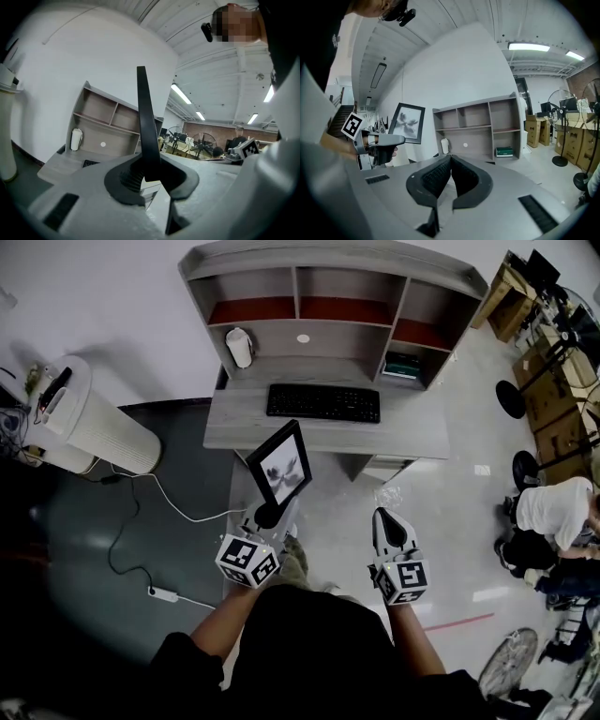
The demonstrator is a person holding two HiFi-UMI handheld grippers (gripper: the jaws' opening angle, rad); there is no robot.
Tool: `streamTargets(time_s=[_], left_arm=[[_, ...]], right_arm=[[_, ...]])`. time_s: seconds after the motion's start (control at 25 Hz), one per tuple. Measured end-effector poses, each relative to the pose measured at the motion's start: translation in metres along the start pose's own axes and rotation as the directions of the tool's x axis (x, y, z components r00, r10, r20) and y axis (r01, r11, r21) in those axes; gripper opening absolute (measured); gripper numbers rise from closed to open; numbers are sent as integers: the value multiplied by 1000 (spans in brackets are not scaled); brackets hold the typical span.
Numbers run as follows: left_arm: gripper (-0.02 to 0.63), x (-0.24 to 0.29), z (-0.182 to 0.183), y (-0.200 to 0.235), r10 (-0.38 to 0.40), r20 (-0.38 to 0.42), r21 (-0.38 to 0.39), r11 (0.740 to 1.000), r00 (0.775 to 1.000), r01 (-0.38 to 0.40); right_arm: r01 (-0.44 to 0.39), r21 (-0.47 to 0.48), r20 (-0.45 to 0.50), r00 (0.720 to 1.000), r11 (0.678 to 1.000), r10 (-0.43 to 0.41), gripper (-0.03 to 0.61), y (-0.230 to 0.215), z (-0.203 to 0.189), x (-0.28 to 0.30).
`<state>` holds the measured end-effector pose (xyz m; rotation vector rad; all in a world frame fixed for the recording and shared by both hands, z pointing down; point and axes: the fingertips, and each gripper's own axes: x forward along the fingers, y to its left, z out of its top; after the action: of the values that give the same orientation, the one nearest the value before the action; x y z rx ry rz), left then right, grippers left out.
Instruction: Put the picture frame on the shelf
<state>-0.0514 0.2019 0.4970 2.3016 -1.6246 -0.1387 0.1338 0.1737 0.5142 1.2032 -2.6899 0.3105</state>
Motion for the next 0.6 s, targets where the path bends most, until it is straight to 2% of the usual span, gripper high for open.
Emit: streamTargets(time_s=[0.24,0.6], left_arm=[[78,34,19,69,-12,-23,-1,1000,1000,12],[78,66,48,153,-49,-34,-25,999,998,48]], right_arm=[[8,-26,-50,999,1000,-10,12,5,18,78],[22,-44,-60,998,999,-24,12,28,52,173]])
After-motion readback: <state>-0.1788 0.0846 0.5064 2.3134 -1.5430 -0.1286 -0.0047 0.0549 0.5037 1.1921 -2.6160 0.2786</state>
